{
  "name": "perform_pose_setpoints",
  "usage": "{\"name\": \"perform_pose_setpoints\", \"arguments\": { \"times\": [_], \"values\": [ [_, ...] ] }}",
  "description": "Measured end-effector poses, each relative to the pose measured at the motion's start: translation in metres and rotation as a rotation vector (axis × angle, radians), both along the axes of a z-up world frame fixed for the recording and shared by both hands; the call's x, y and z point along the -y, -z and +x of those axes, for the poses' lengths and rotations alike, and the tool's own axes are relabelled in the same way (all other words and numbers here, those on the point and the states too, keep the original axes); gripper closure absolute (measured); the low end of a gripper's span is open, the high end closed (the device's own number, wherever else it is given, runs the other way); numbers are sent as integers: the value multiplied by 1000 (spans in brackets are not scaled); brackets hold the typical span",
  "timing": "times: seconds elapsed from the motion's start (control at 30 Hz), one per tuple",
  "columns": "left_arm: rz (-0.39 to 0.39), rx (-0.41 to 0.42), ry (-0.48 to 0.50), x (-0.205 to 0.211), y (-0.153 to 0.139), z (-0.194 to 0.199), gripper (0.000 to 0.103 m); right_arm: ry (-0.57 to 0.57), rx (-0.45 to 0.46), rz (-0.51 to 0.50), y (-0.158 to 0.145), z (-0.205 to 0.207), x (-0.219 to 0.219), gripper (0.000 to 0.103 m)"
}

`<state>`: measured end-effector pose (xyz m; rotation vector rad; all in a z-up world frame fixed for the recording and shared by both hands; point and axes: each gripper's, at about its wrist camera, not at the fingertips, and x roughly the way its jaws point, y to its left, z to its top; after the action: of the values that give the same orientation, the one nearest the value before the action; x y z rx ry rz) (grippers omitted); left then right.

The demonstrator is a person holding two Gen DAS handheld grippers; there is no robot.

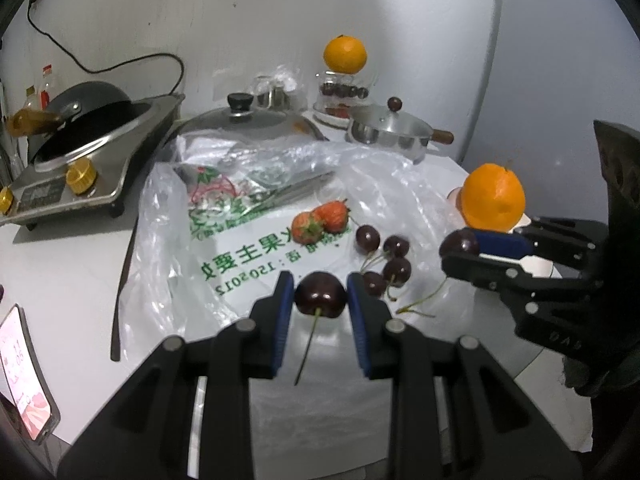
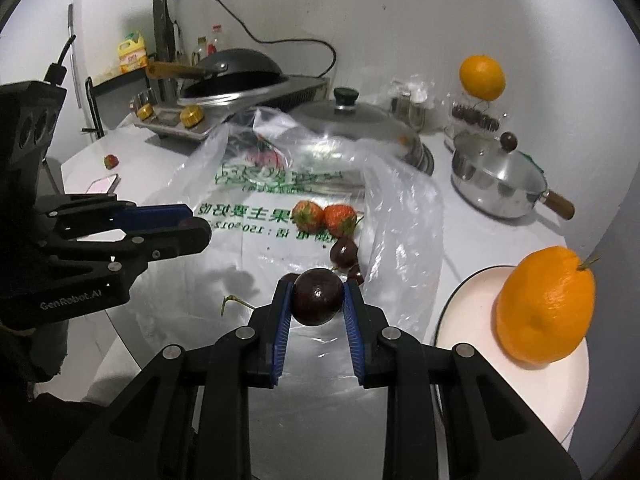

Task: Organize fruits
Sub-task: 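Lift the held cherries with both grippers and carry them toward the white plate, then lower the cherries beside the orange on the plate and open both grippers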

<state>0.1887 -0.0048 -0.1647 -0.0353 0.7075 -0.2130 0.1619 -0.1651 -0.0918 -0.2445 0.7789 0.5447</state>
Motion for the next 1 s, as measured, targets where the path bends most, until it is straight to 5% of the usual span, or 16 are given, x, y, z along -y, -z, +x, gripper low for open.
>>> {"name": "perform_pose_setpoints", "arguments": {
  "times": [1.0],
  "values": [
    [43, 55, 99, 73, -28, 5, 75, 124, 58, 23, -21, -9, 82, 75]
  ]
}}
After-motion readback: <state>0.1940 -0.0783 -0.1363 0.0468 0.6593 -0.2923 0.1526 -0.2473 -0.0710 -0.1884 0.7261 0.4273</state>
